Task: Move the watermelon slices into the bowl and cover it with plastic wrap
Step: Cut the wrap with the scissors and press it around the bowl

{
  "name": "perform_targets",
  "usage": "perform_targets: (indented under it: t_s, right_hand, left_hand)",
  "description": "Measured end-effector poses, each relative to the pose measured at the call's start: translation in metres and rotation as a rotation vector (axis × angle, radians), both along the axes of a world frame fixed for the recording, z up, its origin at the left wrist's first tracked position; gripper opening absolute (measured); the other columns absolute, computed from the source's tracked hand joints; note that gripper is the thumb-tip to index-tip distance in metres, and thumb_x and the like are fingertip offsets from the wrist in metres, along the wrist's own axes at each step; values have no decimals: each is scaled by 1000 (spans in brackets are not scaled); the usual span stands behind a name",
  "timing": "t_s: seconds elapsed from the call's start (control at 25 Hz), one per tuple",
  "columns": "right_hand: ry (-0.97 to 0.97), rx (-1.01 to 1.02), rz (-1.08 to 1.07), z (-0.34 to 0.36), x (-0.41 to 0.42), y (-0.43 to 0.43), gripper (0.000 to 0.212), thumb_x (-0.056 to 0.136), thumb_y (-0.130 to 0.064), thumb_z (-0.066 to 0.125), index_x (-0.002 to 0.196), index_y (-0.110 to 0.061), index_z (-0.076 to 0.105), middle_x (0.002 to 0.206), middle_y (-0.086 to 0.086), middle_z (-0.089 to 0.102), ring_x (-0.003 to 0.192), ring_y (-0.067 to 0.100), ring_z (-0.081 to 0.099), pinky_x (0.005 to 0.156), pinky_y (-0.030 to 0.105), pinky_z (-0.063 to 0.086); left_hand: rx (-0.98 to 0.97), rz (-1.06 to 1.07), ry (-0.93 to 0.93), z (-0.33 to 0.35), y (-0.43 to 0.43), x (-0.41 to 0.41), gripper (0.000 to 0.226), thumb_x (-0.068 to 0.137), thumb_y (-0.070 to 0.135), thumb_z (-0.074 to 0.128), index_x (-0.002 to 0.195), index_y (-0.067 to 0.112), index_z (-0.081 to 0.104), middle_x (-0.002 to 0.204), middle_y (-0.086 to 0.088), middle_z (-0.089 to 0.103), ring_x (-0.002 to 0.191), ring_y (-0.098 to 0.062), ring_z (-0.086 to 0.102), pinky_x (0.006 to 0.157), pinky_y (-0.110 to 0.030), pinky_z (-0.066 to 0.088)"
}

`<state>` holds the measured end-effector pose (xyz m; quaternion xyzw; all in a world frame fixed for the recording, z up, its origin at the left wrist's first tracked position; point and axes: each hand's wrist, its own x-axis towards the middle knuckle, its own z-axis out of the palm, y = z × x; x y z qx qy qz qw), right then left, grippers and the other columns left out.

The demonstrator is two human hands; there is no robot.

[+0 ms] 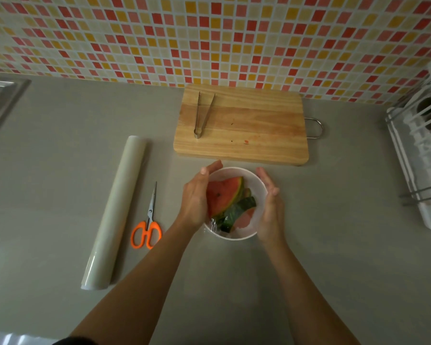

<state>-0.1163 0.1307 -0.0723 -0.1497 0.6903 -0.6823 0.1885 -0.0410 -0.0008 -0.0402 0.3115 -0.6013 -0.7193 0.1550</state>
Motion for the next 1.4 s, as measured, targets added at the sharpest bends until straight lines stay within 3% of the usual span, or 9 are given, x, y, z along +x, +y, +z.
perform_targets:
  t_s: [0.12, 0.24, 0.56, 0.68, 0.8, 0.88, 0.96, 1.12, 1.4]
  right_hand:
    - [-119, 14, -48, -5, -4, -4, 67, 76, -82, 29, 117, -39, 58, 128, 0, 59, 121, 17, 53, 102, 44, 43]
    - [-201, 40, -63, -1, -7, -8, 76, 72, -85, 29, 116, -33, 63, 121, 6, 64, 116, 22, 57, 101, 51, 43]
    - [-150, 377, -121, 11, -6, -7, 95, 68, -84, 10, 116, -20, 63, 115, 9, 66, 108, 25, 60, 94, 40, 47]
    - [48, 582, -67, 16, -12, -1, 85, 81, -70, 7, 123, -14, 56, 120, 15, 61, 113, 32, 54, 86, 31, 38]
    - [178, 441, -61, 24, -27, 1, 94, 76, -78, 6, 139, -17, 40, 140, -3, 46, 128, 11, 40, 98, 13, 25]
    - [144, 286, 39, 27, -33, -2, 96, 72, -86, 8, 137, -26, 43, 135, -16, 45, 121, -7, 38, 89, -4, 24]
    - [43, 229, 153, 23, -31, -7, 93, 68, -89, 14, 130, -30, 52, 132, -13, 52, 120, -2, 46, 89, 1, 34]
    - [-194, 123, 153, 16, -29, -17, 85, 67, -89, 24, 106, -29, 69, 109, 7, 70, 106, 22, 64, 95, 46, 49]
    - [-147, 371, 188, 27, -34, -19, 64, 59, -95, 14, 73, -59, 66, 73, -35, 66, 77, -16, 61, 72, 19, 46]
  left_hand:
    - [-70, -6, -67, -3, -4, -1, 51, 91, 55, 29, 116, 29, 65, 115, -8, 66, 109, -22, 62, 93, -44, 52]
    - [-103, -16, -125, -5, -6, -3, 55, 89, 61, 26, 115, 32, 66, 115, -7, 66, 108, -21, 61, 94, -46, 52]
    - [-108, -61, -222, -1, -7, -5, 69, 90, 66, 15, 114, 26, 67, 114, -9, 67, 108, -25, 61, 98, -49, 47]
    - [-95, -132, -271, -3, -17, -6, 87, 85, 74, 7, 137, 20, 50, 136, -11, 56, 124, -26, 52, 108, -47, 38]
    - [-45, -123, -156, -3, -37, -9, 83, 88, 68, 6, 145, 17, 38, 146, -5, 44, 135, -21, 39, 114, -43, 26]
    - [-5, -195, -91, -3, -44, -13, 71, 94, 59, 9, 142, 19, 43, 140, 3, 49, 134, -16, 41, 112, -37, 28]
    - [32, -314, -105, -2, -41, -18, 60, 99, 53, 15, 135, 24, 53, 127, 12, 58, 119, -9, 54, 100, -28, 42]
    - [148, -327, -185, 2, -31, -26, 67, 96, 59, 17, 122, 19, 65, 114, -10, 69, 102, -21, 67, 75, -24, 55]
    - [91, -386, -254, 10, -29, -31, 64, 96, 61, 20, 106, 26, 72, 103, -2, 75, 92, -13, 70, 68, -17, 53]
